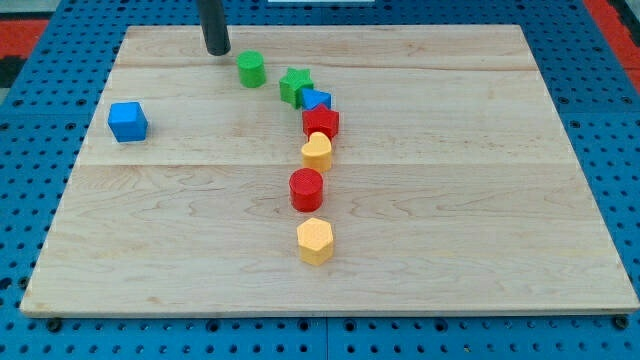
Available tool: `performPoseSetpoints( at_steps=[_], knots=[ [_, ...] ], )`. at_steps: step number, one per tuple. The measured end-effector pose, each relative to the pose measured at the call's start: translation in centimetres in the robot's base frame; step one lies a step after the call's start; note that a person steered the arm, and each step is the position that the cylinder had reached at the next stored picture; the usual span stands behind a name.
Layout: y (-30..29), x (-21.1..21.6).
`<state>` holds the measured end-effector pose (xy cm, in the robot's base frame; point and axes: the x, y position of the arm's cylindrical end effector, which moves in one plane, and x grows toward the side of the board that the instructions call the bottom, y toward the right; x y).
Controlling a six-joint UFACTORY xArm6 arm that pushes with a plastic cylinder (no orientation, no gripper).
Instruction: Push the green circle to the right side of the blue cube
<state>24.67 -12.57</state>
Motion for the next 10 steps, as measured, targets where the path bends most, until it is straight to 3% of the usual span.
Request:
performPoseSetpoints(
  at_steps=[1, 3, 6, 7, 9, 10],
  knots=[
    [7.2, 0.0],
    [0.0, 7.7],
    [-4.6, 7.4],
    [-0.5, 1.5],
    [14.1, -1.3],
    [18.1, -0.7]
  ],
)
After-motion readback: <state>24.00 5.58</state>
